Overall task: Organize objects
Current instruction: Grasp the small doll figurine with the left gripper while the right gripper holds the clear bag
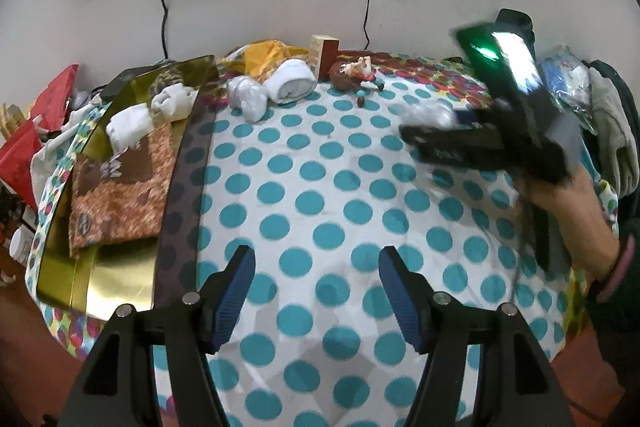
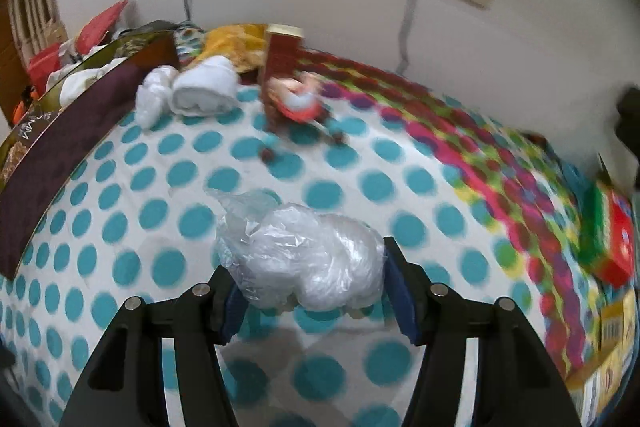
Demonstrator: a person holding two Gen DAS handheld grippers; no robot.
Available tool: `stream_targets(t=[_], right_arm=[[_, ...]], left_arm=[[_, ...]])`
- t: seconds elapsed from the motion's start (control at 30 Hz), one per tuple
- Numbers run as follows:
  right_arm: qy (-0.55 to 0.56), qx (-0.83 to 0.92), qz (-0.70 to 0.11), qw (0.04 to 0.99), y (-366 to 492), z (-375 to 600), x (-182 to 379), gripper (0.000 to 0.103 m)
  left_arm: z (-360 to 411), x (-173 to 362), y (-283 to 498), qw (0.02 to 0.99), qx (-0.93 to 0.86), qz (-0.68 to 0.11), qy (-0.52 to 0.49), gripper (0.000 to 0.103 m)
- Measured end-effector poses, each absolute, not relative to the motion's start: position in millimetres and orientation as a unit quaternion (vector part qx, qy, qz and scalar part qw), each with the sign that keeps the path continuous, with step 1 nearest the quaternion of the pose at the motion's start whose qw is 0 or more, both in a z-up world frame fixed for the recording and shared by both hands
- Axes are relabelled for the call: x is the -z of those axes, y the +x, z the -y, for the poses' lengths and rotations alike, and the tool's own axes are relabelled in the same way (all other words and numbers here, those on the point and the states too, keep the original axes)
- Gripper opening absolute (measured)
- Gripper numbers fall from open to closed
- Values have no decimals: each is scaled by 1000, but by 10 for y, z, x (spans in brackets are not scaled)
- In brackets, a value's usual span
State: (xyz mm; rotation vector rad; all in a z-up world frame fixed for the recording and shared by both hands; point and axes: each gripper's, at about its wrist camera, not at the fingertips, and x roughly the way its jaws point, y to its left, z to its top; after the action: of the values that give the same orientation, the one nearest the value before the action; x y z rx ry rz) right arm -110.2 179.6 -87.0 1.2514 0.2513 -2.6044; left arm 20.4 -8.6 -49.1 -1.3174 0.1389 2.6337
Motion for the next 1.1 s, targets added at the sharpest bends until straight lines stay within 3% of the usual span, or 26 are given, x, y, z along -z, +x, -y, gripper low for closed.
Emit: stream_targets(t=[0.23,0.6,0.8,1.1], right_arm=[[438,892,-51,96,-957,-2157,892,58],[438,892,-61,91,-949,-2148,901,60],[438,892,-59,92,-951,-2154,907,61],[438,892,-58,91,-950,-2137,914,62]], left_arm=[[-91,504,-371,126,-887,-15,-444,66],[-522,681,-1361,148,-877,-2,-457,66],[-646,806,-1663,163,-869,45,-465,66],[-600,967,-2014,85,-872,126,-466,66]])
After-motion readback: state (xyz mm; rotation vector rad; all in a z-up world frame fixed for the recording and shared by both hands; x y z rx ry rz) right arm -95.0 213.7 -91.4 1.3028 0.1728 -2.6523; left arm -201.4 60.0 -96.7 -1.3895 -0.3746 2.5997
